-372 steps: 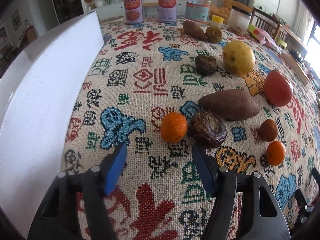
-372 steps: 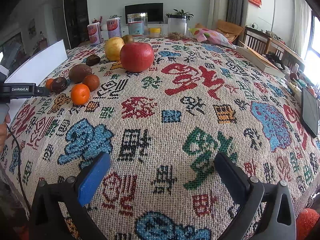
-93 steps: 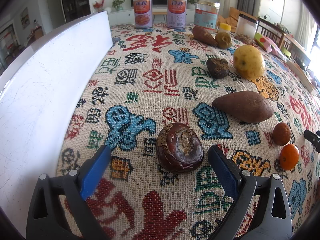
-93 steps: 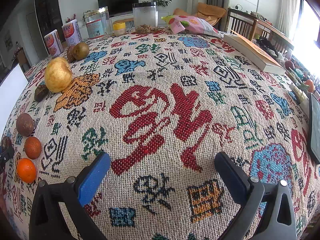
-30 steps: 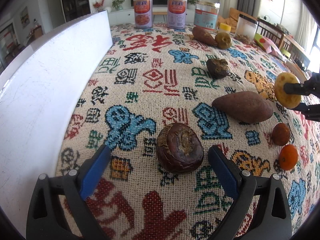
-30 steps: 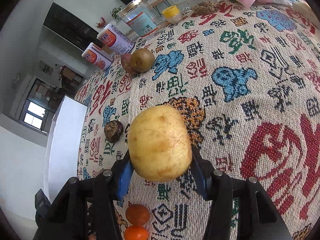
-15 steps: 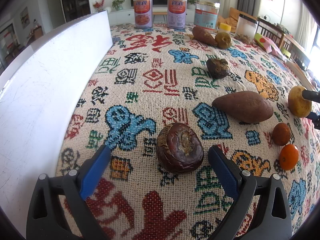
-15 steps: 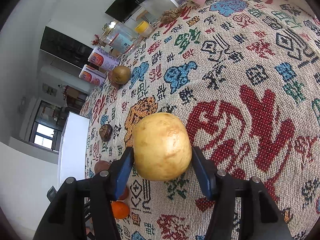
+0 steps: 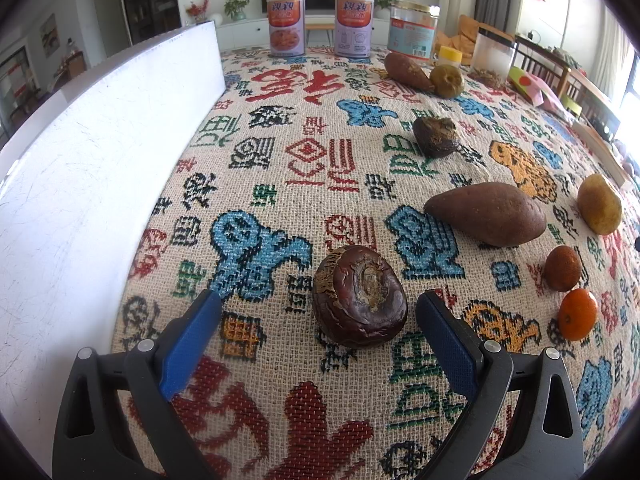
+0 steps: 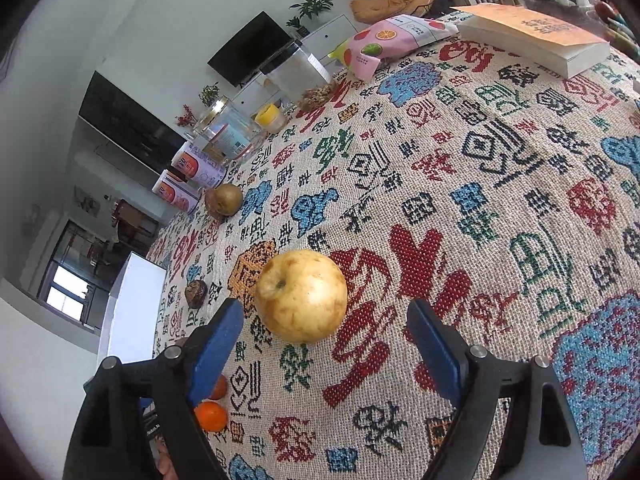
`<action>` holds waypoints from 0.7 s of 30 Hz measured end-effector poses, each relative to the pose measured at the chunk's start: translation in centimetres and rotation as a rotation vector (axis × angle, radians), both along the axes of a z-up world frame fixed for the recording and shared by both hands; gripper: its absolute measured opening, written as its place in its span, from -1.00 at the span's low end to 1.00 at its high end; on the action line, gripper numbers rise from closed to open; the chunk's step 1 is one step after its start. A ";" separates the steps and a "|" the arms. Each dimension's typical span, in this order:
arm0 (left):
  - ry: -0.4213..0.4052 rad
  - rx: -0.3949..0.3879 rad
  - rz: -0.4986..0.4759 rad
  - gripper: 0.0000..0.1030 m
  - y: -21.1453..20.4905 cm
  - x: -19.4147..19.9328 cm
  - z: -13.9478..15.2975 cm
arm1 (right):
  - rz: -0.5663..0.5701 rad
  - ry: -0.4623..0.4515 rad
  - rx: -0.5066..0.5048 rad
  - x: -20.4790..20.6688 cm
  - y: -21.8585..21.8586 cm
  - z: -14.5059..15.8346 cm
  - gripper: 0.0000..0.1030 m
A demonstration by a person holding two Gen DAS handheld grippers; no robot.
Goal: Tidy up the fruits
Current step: 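Lower the yellow apple onto the tablecloth and open the right tool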
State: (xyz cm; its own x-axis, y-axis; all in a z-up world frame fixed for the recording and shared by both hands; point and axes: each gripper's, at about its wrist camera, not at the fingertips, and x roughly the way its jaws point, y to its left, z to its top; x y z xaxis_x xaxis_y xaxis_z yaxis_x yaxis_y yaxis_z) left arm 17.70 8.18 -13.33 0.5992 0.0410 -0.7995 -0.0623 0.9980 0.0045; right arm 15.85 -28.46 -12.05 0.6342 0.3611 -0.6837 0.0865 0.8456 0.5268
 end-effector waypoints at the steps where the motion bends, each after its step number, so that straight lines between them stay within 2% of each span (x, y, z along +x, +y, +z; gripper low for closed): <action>1: 0.000 0.000 0.000 0.91 0.0 0.0 0.0 | 0.003 0.004 -0.085 -1.0 0.4 0.0 0.77; 5: 0.000 0.000 0.000 0.91 0.0 0.0 0.0 | 0.038 0.015 -0.471 -4.1 3.6 -1.1 0.79; 8: 0.000 0.000 0.000 0.92 0.0 0.0 0.0 | 0.092 0.022 -0.616 -5.1 5.6 -2.9 0.79; 10: 0.000 0.000 0.000 0.92 0.0 0.0 0.0 | 0.086 -0.002 -0.622 -5.7 5.7 -3.3 0.82; 14: 0.000 0.000 0.000 0.92 0.0 0.0 0.0 | 0.075 0.026 -0.578 -5.6 5.2 -3.8 1.00; 21: 0.000 0.000 0.000 0.92 0.0 0.1 0.0 | 0.076 0.022 -0.574 -5.3 5.3 -3.9 1.00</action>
